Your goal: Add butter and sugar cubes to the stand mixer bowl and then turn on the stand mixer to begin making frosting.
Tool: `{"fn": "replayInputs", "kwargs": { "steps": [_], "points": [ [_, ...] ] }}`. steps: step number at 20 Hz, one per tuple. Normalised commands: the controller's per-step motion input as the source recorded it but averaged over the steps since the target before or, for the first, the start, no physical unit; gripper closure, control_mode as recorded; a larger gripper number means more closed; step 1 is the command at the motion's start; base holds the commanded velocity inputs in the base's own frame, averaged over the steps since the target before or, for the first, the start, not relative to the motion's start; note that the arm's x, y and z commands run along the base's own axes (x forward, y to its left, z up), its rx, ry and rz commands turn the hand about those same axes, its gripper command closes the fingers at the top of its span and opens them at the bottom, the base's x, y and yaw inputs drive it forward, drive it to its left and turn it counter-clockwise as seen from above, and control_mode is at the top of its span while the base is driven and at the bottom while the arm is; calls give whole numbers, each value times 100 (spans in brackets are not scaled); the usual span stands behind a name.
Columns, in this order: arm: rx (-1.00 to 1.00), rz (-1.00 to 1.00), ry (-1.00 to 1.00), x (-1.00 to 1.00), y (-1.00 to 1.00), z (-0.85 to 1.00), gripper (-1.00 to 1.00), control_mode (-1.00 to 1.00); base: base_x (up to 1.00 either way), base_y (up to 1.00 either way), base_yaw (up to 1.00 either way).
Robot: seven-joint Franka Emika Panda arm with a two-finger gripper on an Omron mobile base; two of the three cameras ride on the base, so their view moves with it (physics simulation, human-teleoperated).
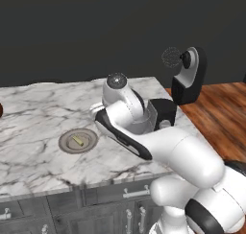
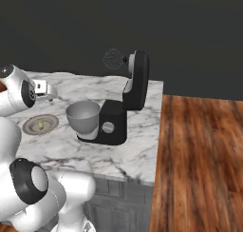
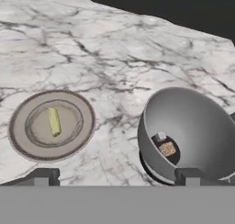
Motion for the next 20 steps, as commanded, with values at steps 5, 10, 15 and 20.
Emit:
{"fn": "replayInputs", "kwargs": {
  "steps": [5,10,15,20],
  "points": [
    [0,11,3,-5,47,-9,-100,-100,0,0,0],
    [-1,13,4,0,40,-25,-100,-100,0,0,0],
    [0,11,9,0,13,-41,-100,-100,0,0,0],
    [0,6,11,10,10,-48,-100,-100,0,0,0]
  ]
}}
